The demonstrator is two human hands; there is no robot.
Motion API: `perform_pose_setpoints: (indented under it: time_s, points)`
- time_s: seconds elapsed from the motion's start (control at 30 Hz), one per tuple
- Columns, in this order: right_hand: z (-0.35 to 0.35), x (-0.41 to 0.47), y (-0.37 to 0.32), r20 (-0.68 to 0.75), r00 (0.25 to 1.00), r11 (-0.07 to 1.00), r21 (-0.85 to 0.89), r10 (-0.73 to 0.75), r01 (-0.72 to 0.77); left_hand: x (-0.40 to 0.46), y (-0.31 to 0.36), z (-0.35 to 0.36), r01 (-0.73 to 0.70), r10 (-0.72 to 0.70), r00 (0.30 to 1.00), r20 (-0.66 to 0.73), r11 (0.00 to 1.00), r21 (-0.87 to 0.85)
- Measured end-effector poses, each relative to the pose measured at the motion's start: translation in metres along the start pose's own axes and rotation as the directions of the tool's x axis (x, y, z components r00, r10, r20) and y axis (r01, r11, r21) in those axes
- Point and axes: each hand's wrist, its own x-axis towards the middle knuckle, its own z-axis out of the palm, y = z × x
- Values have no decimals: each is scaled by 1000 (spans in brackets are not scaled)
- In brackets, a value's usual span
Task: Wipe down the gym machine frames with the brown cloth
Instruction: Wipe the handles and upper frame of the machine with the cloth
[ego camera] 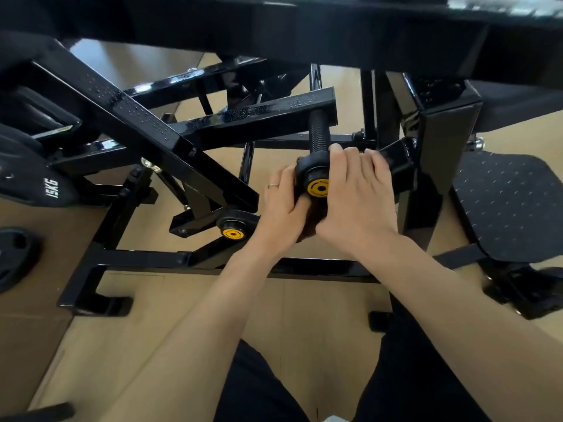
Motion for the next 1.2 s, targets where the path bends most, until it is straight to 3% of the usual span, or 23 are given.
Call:
perform_pose_setpoints:
  time_s: [0.17,0.27,0.37,0.43,0.53,0.63,0.73,0.87,0.97,1.2]
  points:
    - [1,-1,-2,-9,1000,1000,-1,18,-18,-5,-26,-8,-85,79,996,38,977,194]
    - [2,-1,-2,-32,999,1000,0,15,-15,-11,-56,-26,-75,40,996,83,881,467]
    - [3,0,-4,-35,999,1000,-9,20,-21,-7,-61,-32,-67,-19,991,133,788,612]
    - [2,-1,-5,-27,999,999,-15,28,-29,-3,-49,-27,-19,-45,994,104,837,547]
    - [1,0,-7,-32,999,999,-20,33,-33,7,-21,-21,-4,0,1000,18,968,250]
    - [0,0,-7,-19,999,999,-26,35,-35,7,-5,-15,-50,44,998,39,986,159]
    - [-1,1,-7,-4,999,999,-23,32,-32,-7,-24,-16,-15,0,999,45,944,330]
    - [-1,1,-6,-15,1000,1000,-2,23,-23,-22,-52,-26,1,-66,995,72,742,670]
    - [1,2,-6,-38,999,1000,-1,31,-31,-17,-52,-20,23,-110,991,76,703,710]
    - [8,3,-6,-106,993,999,30,48,-45,-12,-54,-25,29,-153,981,120,725,689]
